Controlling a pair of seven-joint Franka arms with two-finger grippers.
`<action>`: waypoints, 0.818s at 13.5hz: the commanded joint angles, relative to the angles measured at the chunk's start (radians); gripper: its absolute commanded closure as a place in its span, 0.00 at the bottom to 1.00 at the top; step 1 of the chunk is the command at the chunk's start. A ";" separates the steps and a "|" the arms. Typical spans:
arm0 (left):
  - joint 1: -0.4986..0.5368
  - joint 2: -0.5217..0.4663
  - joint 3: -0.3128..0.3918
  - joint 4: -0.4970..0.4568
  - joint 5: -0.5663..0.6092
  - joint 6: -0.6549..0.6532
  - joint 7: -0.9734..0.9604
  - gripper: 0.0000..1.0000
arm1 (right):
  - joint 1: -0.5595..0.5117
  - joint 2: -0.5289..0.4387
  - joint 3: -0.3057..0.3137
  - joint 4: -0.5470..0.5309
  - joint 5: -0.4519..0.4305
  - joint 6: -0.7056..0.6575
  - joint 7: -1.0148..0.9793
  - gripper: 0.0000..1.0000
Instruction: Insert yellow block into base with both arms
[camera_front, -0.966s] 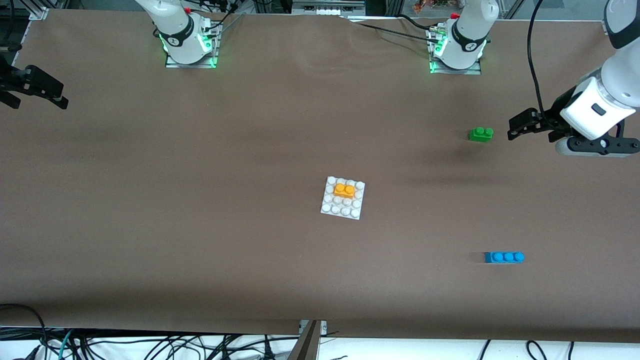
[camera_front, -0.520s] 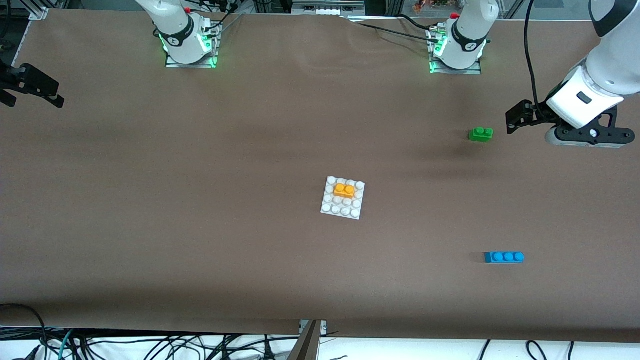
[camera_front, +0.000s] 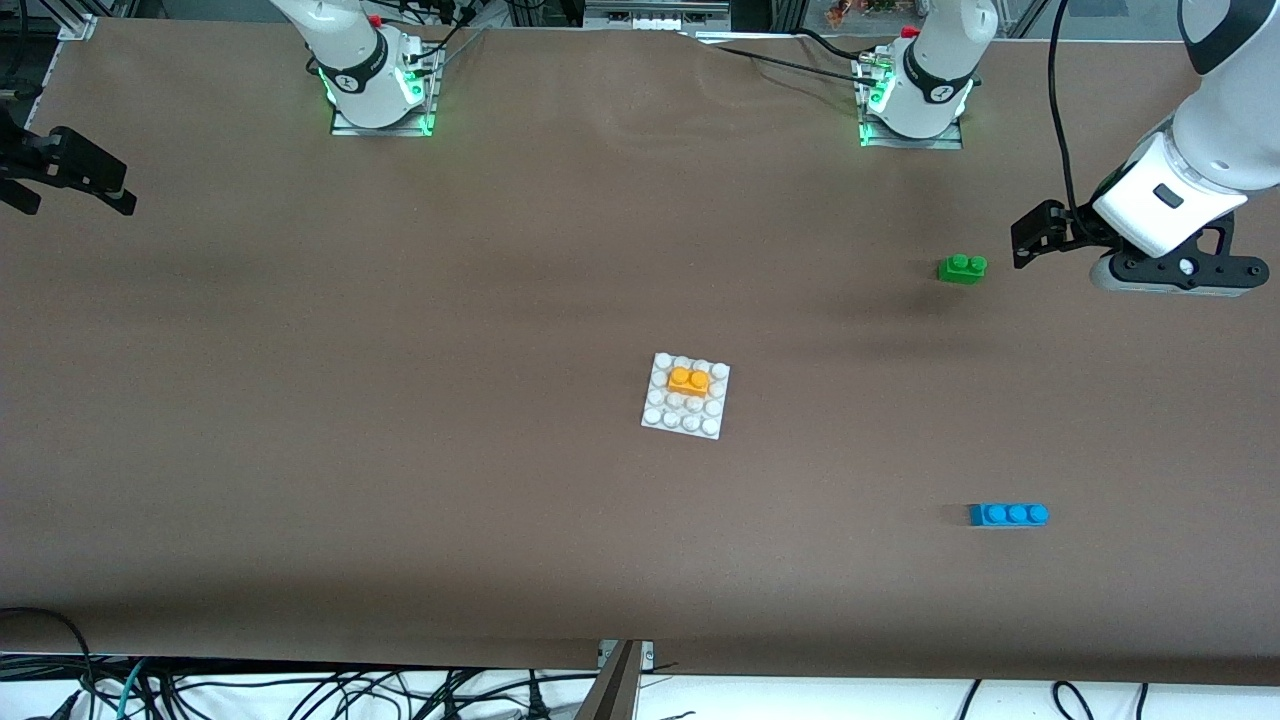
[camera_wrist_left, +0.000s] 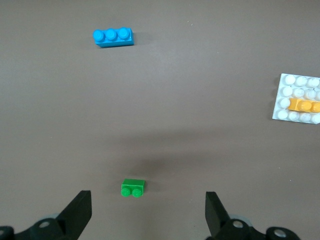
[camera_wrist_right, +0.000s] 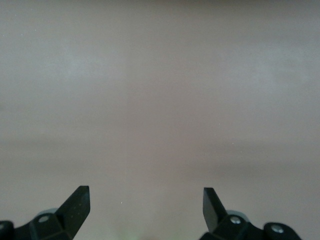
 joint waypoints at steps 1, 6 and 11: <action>0.003 -0.007 0.002 -0.004 -0.014 -0.007 0.013 0.00 | -0.001 0.005 0.001 0.016 0.017 -0.032 -0.006 0.00; 0.003 -0.007 -0.004 -0.002 -0.014 -0.007 0.008 0.00 | 0.000 0.009 0.001 0.017 0.042 -0.025 -0.005 0.00; 0.003 -0.008 -0.004 -0.002 -0.014 -0.008 0.007 0.00 | 0.000 0.008 0.010 0.017 0.043 -0.036 -0.002 0.00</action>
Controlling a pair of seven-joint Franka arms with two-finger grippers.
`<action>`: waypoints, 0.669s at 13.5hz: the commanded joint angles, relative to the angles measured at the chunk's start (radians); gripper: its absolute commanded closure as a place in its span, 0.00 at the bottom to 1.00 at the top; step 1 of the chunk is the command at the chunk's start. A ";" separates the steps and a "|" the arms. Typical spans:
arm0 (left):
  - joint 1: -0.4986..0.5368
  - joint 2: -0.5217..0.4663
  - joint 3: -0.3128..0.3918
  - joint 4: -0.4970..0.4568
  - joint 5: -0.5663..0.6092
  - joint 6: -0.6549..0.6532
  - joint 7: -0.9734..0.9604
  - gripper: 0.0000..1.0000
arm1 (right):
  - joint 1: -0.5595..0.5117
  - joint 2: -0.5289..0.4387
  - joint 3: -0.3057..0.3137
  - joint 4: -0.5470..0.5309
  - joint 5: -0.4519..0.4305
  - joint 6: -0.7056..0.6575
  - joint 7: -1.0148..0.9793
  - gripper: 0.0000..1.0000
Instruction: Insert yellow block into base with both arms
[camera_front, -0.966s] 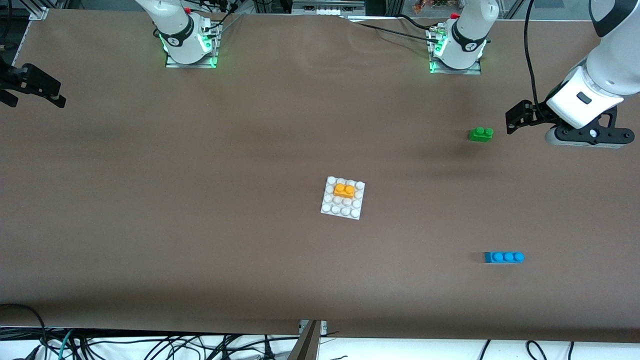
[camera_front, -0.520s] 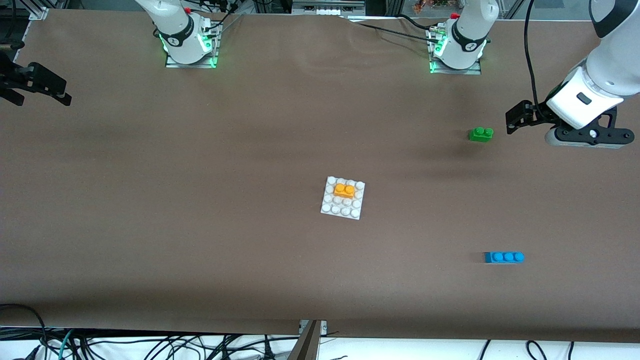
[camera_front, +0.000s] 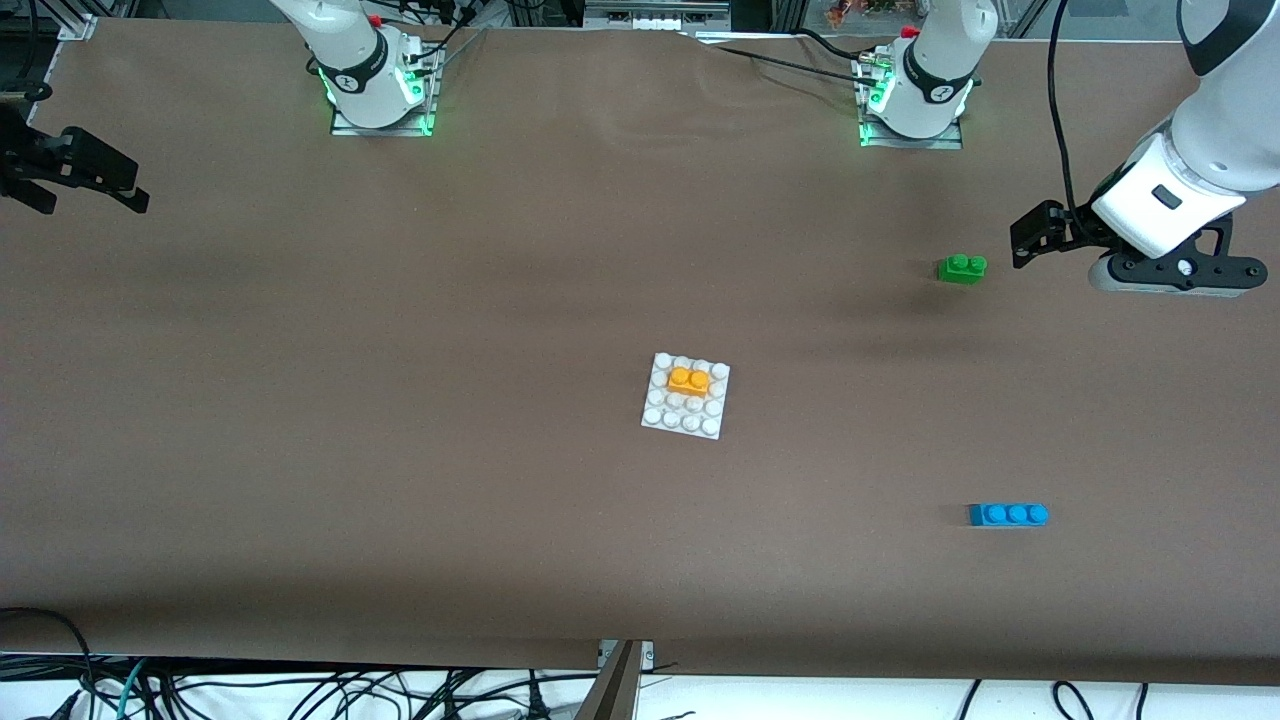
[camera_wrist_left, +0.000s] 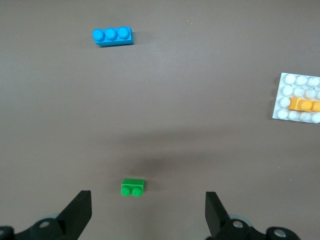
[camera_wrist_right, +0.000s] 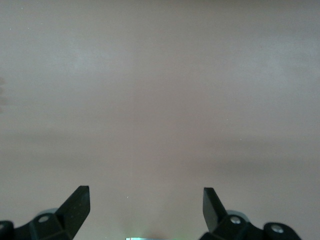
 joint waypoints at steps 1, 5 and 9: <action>0.001 -0.009 -0.003 -0.002 -0.014 -0.007 0.007 0.00 | -0.001 0.001 0.010 0.016 0.019 -0.026 -0.002 0.00; 0.003 -0.009 -0.003 -0.002 -0.014 -0.007 0.007 0.00 | -0.001 0.002 0.014 0.016 0.017 -0.039 -0.005 0.00; 0.001 -0.009 -0.003 -0.002 -0.014 -0.007 0.007 0.00 | 0.009 0.002 0.013 0.017 0.017 -0.039 -0.009 0.00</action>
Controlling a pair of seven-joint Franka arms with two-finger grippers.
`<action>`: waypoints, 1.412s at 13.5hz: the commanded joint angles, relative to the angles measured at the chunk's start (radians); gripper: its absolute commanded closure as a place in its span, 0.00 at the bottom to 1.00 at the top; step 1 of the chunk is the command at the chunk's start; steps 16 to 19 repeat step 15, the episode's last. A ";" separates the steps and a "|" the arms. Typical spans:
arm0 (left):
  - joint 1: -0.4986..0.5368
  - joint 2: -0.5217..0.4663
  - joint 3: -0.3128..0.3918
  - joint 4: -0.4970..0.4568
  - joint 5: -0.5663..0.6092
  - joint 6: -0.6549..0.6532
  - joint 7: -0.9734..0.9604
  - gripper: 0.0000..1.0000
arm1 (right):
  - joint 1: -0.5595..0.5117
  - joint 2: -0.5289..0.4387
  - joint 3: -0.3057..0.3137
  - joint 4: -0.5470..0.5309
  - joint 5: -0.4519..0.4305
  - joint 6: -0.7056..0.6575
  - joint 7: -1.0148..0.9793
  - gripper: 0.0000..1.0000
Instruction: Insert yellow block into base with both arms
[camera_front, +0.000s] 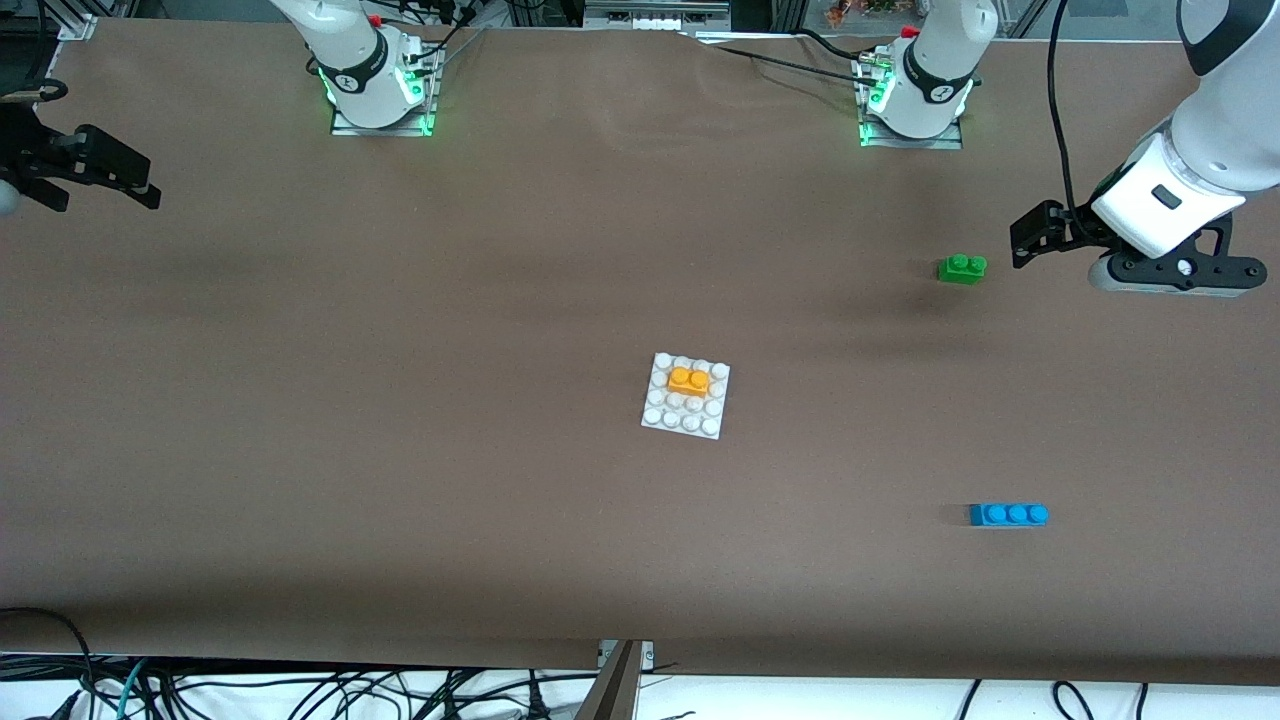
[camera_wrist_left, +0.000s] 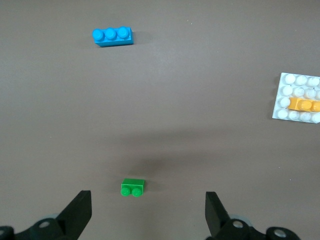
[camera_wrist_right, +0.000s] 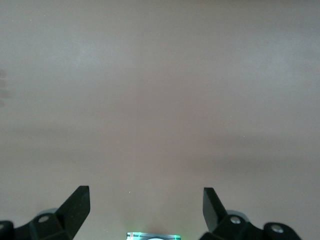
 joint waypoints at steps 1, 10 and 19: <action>0.001 -0.009 -0.004 -0.002 -0.014 -0.007 0.007 0.00 | 0.028 0.001 -0.004 0.017 0.012 -0.018 -0.003 0.00; 0.001 -0.009 -0.004 -0.002 -0.013 -0.007 0.007 0.00 | 0.119 0.000 -0.090 0.017 0.010 -0.020 0.001 0.00; 0.001 -0.002 -0.003 0.013 -0.016 -0.007 0.014 0.00 | 0.119 0.000 -0.090 0.017 0.012 -0.018 0.001 0.00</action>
